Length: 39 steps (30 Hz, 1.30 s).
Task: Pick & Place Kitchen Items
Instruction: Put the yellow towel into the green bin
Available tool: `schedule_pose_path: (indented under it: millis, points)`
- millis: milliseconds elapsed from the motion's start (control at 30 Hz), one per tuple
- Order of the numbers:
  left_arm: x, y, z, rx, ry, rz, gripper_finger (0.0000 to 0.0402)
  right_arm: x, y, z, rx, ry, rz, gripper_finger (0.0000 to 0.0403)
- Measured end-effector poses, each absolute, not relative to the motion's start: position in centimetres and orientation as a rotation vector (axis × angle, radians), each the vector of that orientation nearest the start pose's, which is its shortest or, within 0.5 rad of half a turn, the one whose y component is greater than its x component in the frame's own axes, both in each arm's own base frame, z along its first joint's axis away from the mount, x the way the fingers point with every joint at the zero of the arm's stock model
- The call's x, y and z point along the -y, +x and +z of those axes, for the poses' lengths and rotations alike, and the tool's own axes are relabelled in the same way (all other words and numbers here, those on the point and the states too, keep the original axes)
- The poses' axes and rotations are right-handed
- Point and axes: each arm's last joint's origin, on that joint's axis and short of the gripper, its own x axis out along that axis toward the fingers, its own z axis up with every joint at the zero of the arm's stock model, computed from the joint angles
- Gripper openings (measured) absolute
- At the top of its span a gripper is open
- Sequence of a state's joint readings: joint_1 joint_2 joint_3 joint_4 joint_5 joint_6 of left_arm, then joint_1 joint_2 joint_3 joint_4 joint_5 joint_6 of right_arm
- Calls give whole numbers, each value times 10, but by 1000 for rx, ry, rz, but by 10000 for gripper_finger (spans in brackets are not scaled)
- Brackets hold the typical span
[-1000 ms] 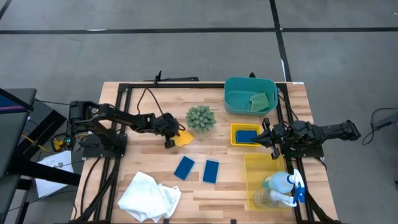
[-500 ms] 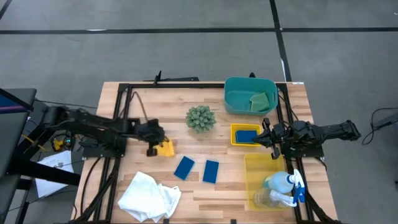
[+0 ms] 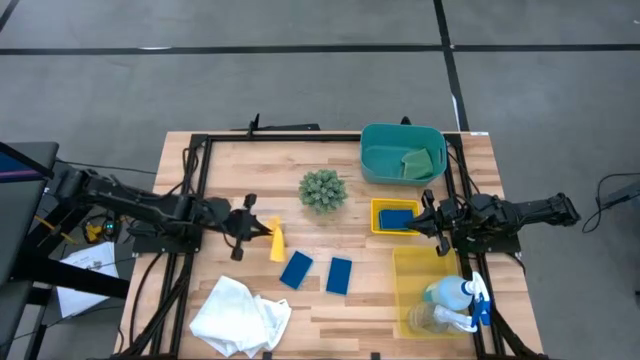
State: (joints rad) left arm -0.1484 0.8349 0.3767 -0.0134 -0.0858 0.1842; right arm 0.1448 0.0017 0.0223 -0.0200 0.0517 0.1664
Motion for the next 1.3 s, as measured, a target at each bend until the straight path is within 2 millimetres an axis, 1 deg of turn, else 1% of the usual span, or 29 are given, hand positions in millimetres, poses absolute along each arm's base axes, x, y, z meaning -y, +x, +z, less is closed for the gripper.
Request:
schedule_pose_path:
  millis: [167,367,567,733,833,967,1100,1200,1300]
  points:
    - [28,181,206,-367,289,-138,0,-12,96,169,-6,169,94,0]
    - [32,199,208,-249,362,-156,0,-13,96,169,-5,169,99,3]
    - [38,221,213,-8,449,-234,2,-13,96,169,-4,169,99,15]
    - [37,233,214,123,478,-209,1,-13,96,169,-3,168,99,21]
    - [33,246,216,125,478,-179,1,-13,96,170,1,155,100,24]
    - [27,273,221,95,465,-78,1,-13,96,172,26,140,125,31]
    - [21,298,222,81,464,-42,1,-15,95,174,54,127,146,36]
    - [21,308,218,63,465,-48,1,-17,95,174,54,126,163,36]
    - [22,312,215,54,465,-57,1,-18,95,174,53,113,179,36]
